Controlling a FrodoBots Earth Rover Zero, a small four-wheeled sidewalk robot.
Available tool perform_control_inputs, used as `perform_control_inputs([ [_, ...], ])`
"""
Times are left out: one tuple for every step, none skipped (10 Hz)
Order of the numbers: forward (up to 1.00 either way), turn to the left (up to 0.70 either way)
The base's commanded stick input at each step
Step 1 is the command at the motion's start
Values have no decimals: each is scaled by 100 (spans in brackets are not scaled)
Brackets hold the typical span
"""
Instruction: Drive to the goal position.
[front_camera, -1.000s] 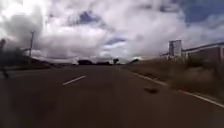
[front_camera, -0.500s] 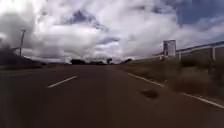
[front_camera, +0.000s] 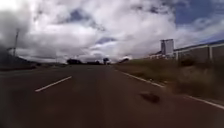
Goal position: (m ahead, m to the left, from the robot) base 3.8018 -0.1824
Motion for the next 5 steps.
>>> perform_control_inputs([
  [70,6],
  [70,6],
  [70,6],
  [70,6],
  [70,6],
])
